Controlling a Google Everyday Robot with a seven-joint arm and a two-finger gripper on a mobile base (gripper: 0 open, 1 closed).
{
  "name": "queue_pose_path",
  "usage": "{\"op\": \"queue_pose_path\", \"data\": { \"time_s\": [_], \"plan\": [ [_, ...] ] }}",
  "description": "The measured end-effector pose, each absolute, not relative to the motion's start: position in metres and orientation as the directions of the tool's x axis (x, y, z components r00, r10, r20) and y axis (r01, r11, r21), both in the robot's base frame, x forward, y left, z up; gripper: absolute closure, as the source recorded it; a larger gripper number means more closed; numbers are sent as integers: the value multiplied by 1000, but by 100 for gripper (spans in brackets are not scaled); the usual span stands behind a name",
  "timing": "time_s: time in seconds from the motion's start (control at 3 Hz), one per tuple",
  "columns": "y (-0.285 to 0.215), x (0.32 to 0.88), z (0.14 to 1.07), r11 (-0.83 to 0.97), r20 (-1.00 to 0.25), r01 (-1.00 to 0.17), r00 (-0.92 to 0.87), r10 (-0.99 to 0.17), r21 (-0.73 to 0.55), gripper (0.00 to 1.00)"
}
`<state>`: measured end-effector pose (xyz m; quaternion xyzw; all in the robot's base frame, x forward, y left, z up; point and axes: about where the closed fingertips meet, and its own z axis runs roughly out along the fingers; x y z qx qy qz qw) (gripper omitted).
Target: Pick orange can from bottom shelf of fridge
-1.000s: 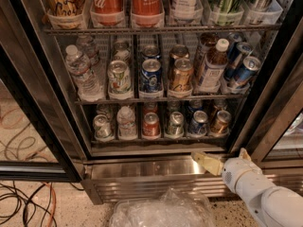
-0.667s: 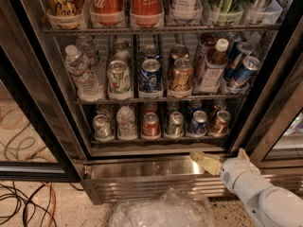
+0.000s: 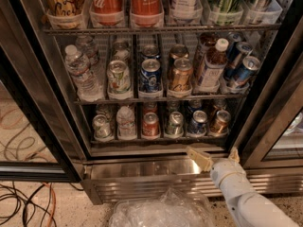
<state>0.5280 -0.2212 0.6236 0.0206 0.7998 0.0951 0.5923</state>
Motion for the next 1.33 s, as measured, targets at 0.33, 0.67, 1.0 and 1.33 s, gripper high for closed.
{"op": "queue_pose_path", "data": {
  "time_s": [0.33, 0.67, 1.0, 1.33],
  "plan": [
    [-234, 540, 586, 975, -944, 14, -246, 219, 222, 0],
    [-234, 540, 586, 975, -944, 14, -246, 219, 222, 0],
    [-237, 554, 583, 965, -942, 52, -208, 264, 259, 3],
    [-249, 565, 587, 961, -952, 97, -143, 271, 259, 19]
  ]
}}
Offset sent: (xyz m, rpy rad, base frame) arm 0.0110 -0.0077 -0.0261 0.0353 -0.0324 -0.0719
